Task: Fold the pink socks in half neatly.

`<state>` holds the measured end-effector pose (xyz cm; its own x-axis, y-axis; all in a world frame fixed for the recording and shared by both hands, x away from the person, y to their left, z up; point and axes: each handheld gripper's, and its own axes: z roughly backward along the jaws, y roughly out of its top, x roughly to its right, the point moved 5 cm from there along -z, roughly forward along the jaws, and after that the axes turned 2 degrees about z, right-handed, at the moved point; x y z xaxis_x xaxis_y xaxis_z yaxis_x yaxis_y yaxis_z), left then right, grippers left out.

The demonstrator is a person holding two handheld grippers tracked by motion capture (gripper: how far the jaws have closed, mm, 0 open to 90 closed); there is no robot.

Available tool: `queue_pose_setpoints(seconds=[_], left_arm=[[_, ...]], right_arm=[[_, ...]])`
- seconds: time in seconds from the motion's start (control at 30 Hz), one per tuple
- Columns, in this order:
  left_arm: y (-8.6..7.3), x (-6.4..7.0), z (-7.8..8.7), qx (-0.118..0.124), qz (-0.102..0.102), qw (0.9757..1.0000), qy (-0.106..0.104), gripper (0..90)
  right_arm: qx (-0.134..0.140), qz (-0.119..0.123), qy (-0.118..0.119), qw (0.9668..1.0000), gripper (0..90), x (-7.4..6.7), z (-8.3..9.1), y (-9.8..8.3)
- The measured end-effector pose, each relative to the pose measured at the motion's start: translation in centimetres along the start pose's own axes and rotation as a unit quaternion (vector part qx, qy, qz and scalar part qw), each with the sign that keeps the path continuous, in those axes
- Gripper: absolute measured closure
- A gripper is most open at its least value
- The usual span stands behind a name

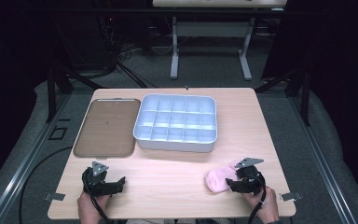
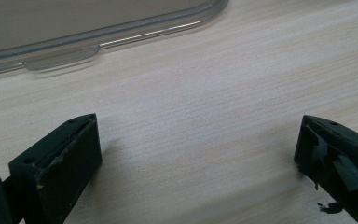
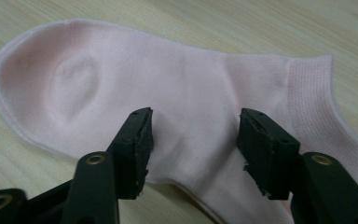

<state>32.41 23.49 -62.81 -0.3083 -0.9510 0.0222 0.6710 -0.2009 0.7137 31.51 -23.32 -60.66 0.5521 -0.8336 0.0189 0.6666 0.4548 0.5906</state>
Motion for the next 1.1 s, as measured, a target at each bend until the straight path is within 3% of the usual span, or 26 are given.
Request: queue_pose_setpoints(seconds=[0.1, 0.37, 0.4, 0.53, 0.97, 1.1], left_arm=[[0.0, 0.0, 0.0, 0.0, 0.0, 1.0, 0.0, 0.4], [0.0, 0.0, 0.0, 0.0, 0.0, 1.0, 0.0, 0.4], [0.0, 0.0, 0.0, 0.0, 0.0, 1.0, 0.0, 0.4], [0.0, 0.0, 0.0, 0.0, 0.0, 1.0, 0.0, 0.4], [0.0, 0.0, 0.0, 0.0, 0.0, 1.0, 0.0, 0.4], [0.0, 0.0, 0.0, 0.0, 0.001, 1.0, 0.0, 0.4]], right_arm=[[0.011, -0.004, 0.002, 0.9999, 51.4, 0.1, 0.1, -0.2], [0.009, -0.003, 0.005, 0.9999, 66.8, 0.3, 0.3, -0.2], [0.012, -0.003, 0.005, 0.9999, 73.8, 0.4, 0.3, -0.3], [0.021, -0.01, 0.009, 0.9997, 81.6, 0.5, 0.3, -0.4], [0.023, -0.012, 0.018, 0.9995, 82.9, 0.8, 0.7, -0.1], [0.034, -0.015, 0.022, 0.9991, 82.9, 0.8, 1.6, 0.6]])
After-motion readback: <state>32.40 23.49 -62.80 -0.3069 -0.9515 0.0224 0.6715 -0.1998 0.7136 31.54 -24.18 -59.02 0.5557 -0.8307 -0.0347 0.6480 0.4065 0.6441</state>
